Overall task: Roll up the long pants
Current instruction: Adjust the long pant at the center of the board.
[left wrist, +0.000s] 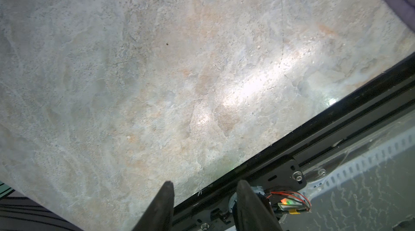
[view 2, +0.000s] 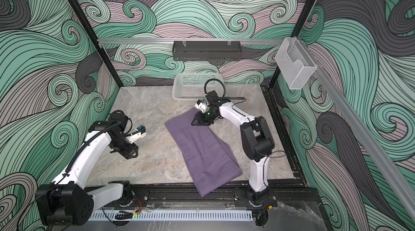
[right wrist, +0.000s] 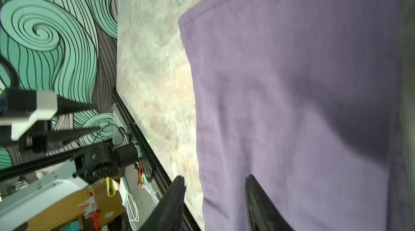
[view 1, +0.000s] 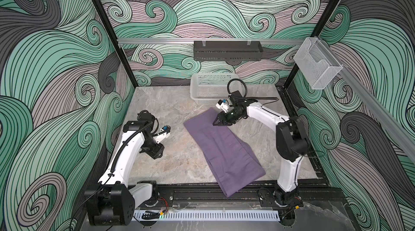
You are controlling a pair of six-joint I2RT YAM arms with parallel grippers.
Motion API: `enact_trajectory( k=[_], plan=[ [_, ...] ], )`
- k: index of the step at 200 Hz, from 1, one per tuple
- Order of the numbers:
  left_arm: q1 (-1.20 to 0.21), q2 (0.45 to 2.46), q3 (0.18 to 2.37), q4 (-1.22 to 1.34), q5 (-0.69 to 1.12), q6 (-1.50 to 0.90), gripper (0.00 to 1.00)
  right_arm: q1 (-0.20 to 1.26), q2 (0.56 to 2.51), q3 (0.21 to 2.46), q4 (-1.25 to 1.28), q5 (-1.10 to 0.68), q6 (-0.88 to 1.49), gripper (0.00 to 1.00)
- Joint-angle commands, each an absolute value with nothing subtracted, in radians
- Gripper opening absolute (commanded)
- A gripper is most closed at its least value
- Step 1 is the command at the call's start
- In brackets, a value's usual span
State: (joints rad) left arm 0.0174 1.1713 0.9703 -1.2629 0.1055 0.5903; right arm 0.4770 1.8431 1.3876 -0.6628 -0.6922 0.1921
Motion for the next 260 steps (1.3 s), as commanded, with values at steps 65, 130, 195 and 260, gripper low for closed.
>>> enact_trajectory(
  k=[65,130,195,260],
  plan=[
    [0.021,1.327,1.078,-1.263,0.215,0.570,0.47,0.801,1.447,0.646,-0.518,-0.592,0.530,0.46],
    [0.021,1.353,1.111,-1.283,0.258,0.566,0.47,1.056,1.908,1.095,-0.633,-0.698,0.370,0.45],
    [0.021,1.164,0.986,-1.277,0.150,0.620,0.48,1.067,1.886,1.402,-0.948,-0.596,0.162,0.95],
    [0.021,1.250,0.993,-1.191,0.217,0.629,0.50,1.486,1.322,1.046,-0.804,0.362,-0.166,0.99]
  ],
)
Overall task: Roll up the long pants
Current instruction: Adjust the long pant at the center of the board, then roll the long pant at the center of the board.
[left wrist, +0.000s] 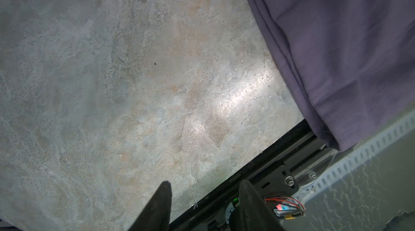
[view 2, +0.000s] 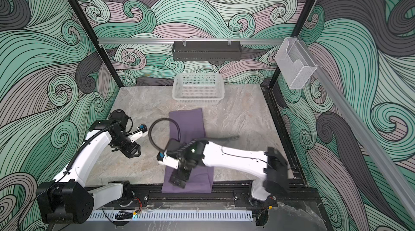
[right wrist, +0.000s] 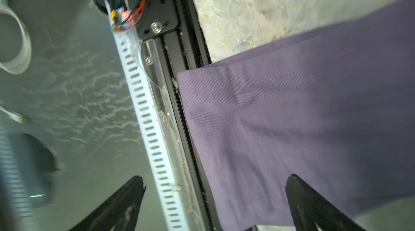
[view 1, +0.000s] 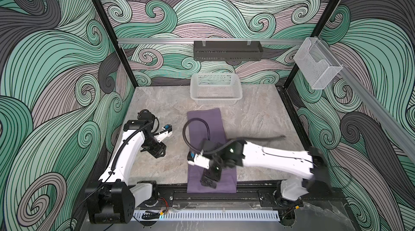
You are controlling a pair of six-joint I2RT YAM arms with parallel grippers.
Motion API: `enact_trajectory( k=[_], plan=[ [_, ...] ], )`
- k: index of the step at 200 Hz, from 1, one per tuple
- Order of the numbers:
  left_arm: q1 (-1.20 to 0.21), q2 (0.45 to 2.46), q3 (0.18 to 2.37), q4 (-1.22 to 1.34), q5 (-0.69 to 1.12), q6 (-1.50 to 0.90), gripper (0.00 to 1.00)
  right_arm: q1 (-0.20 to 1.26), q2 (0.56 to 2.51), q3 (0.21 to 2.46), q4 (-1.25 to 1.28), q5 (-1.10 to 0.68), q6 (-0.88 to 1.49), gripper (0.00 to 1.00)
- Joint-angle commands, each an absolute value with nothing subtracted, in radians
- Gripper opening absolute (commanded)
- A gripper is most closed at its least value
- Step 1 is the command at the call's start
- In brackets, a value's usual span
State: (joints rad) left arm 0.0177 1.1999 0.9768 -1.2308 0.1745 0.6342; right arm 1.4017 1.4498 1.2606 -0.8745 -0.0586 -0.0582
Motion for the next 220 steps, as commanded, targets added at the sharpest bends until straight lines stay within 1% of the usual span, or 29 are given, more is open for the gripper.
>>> enact_trajectory(
  k=[1,19,29,37,41,46,57,65,77,96,118,124,136,159,177,188,196,200,209,213,220],
  plan=[
    [0.021,1.252,0.993,-1.190,0.219,0.628,0.51,1.486,1.316,1.038,-0.798,0.363,-0.164,0.99],
    [0.020,1.288,0.997,-1.178,0.255,0.624,0.50,1.485,1.241,0.952,-0.730,0.306,-0.173,0.99],
    [0.020,1.301,0.991,-1.165,0.277,0.620,0.50,1.493,1.246,0.953,-0.721,0.279,-0.175,0.99],
    [0.019,1.312,0.988,-1.163,0.292,0.621,0.51,1.518,1.261,0.957,-0.722,0.291,-0.185,0.99],
    [0.020,1.317,0.990,-1.168,0.298,0.619,0.55,1.541,1.268,0.955,-0.727,0.309,-0.201,0.99],
    [0.020,1.323,0.994,-1.170,0.307,0.618,0.57,1.579,1.276,0.947,-0.723,0.356,-0.220,0.99],
    [0.020,1.323,0.977,-1.145,0.315,0.620,0.58,1.664,1.303,0.914,-0.710,0.508,-0.242,0.99],
    [0.020,1.318,0.955,-1.122,0.319,0.628,0.59,1.705,1.326,0.883,-0.699,0.577,-0.248,0.99],
    [0.020,1.315,0.926,-1.089,0.319,0.633,0.59,1.750,1.353,0.846,-0.678,0.621,-0.235,0.99],
    [0.018,1.312,0.944,-1.120,0.337,0.633,0.60,1.819,1.383,0.815,-0.650,0.669,-0.178,0.99],
    [0.018,1.289,0.914,-1.070,0.319,0.638,0.61,1.842,1.410,0.713,-0.507,0.717,-0.156,0.99],
    [0.018,1.283,0.911,-1.067,0.321,0.635,0.61,1.843,1.433,0.707,-0.483,0.731,-0.184,0.99],
    [0.018,1.273,0.899,-1.062,0.328,0.629,0.61,1.850,1.499,0.742,-0.509,0.820,-0.160,0.99],
    [0.018,1.256,0.867,-1.034,0.345,0.632,0.61,1.852,1.650,0.806,-0.558,0.860,-0.135,0.99],
    [0.018,1.259,0.862,-1.026,0.351,0.629,0.61,1.856,1.769,0.832,-0.569,0.933,-0.100,0.94],
    [0.017,1.263,0.865,-1.028,0.353,0.629,0.62,1.856,1.818,0.844,-0.571,0.947,-0.080,0.88],
    [0.018,1.265,0.869,-1.031,0.351,0.633,0.62,1.854,1.836,0.850,-0.569,0.944,-0.070,0.76],
    [0.017,1.266,0.870,-1.033,0.349,0.636,0.62,1.855,1.841,0.852,-0.568,0.942,-0.072,0.67],
    [0.017,1.269,0.876,-1.038,0.341,0.638,0.62,1.855,1.846,0.856,-0.570,0.950,-0.065,0.41],
    [0.017,1.272,0.879,-1.039,0.338,0.637,0.62,1.853,1.844,0.855,-0.571,0.952,-0.062,0.31],
    [0.017,1.273,0.882,-1.043,0.333,0.637,0.62,1.851,1.835,0.852,-0.573,0.950,-0.058,0.20]
  ],
)
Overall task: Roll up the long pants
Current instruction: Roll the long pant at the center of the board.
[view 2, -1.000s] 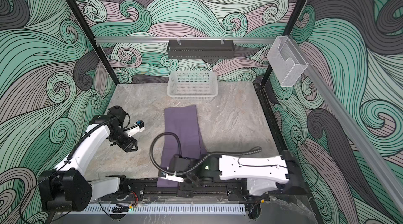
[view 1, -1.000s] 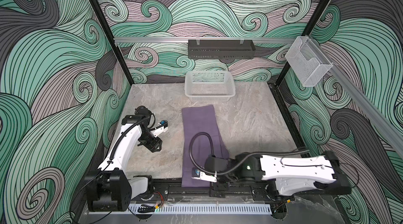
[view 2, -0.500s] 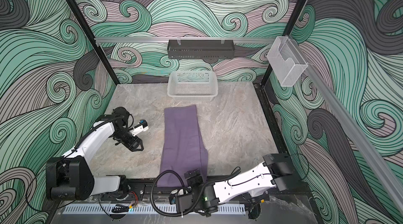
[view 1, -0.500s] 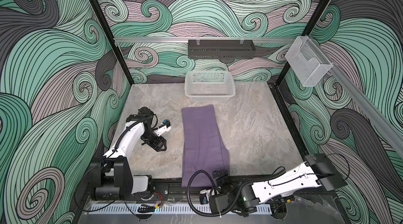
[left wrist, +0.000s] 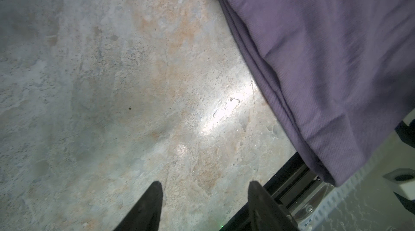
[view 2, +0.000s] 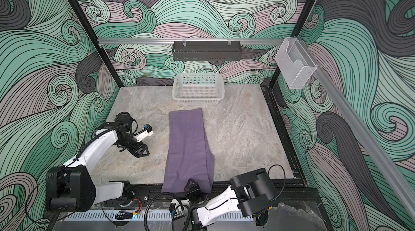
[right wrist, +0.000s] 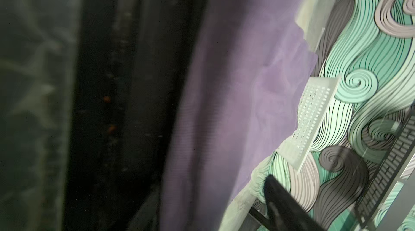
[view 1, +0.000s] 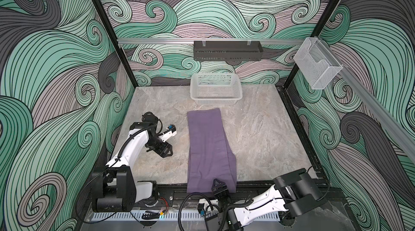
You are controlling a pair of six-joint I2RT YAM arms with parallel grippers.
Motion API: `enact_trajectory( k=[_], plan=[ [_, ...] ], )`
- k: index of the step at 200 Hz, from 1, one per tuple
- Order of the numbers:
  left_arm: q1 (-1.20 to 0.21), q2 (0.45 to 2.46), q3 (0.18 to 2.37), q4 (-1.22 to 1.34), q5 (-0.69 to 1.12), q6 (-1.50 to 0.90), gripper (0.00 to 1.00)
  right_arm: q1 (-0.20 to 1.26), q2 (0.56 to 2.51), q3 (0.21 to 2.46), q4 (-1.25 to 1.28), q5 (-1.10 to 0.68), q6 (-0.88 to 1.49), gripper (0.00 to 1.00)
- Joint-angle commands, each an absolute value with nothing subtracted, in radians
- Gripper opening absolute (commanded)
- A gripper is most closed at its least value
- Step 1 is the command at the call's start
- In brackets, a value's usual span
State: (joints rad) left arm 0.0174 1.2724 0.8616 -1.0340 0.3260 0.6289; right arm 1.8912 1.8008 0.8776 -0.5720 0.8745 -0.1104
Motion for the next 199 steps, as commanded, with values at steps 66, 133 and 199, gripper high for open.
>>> enact_trajectory(
  k=[66,133,199],
  plan=[
    [0.015,1.269,0.857,-1.033,0.365,0.637,0.74,1.823,1.642,0.889,-0.640,0.831,-0.134,0.00],
    [-0.035,1.201,0.773,-1.068,0.426,0.764,0.75,1.743,1.395,1.001,-0.660,0.454,-0.267,0.00],
    [-0.044,1.212,0.765,-1.039,0.474,0.819,0.75,1.617,1.434,0.987,-0.634,0.297,-0.298,0.00]
  ],
)
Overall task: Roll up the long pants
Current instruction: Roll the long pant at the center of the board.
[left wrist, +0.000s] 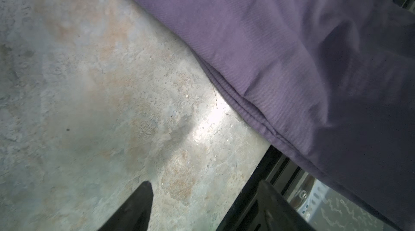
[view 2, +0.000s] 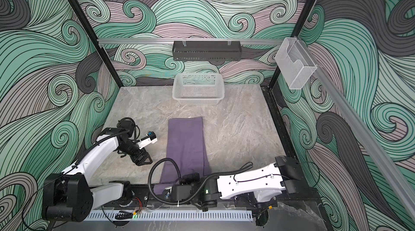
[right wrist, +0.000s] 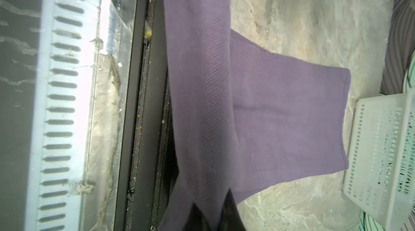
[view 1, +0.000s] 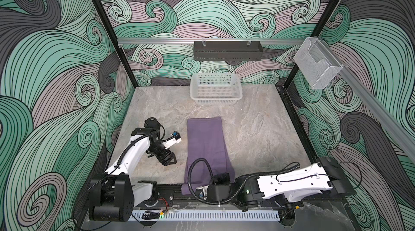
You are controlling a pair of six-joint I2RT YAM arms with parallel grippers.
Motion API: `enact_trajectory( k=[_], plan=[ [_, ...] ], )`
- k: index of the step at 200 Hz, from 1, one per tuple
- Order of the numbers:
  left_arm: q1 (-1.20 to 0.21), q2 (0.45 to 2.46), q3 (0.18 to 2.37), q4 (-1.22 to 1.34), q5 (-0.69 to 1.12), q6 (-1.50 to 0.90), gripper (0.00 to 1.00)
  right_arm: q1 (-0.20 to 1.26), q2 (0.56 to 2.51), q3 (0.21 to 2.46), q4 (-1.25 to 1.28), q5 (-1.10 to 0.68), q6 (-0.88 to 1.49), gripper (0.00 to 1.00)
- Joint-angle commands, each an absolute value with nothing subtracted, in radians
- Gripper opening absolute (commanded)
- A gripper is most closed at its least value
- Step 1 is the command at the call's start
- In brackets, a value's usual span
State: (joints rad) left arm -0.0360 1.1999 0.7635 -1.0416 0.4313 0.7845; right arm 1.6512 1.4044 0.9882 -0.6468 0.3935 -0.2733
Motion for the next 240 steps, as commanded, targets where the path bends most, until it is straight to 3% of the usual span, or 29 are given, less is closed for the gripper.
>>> enact_trajectory(
  k=[1,67,124,161,240],
  plan=[
    [-0.043,1.213,0.765,-1.039,0.474,0.819,0.74,1.615,1.435,0.987,-0.633,0.294,-0.299,0.00],
    [-0.052,1.252,0.795,-1.114,0.558,0.949,0.75,1.434,1.442,0.988,-0.698,-0.046,-0.408,0.00],
    [-0.081,1.400,0.822,-1.034,0.495,0.910,0.74,1.401,1.653,1.087,-0.724,-0.244,-0.424,0.06],
    [-0.091,1.460,0.837,-1.031,0.454,0.894,0.73,1.397,1.716,1.116,-0.725,-0.271,-0.434,0.07],
    [-0.092,1.463,0.830,-1.012,0.442,0.891,0.74,1.332,1.648,1.044,-0.719,-0.092,-0.464,0.11]
  ],
)
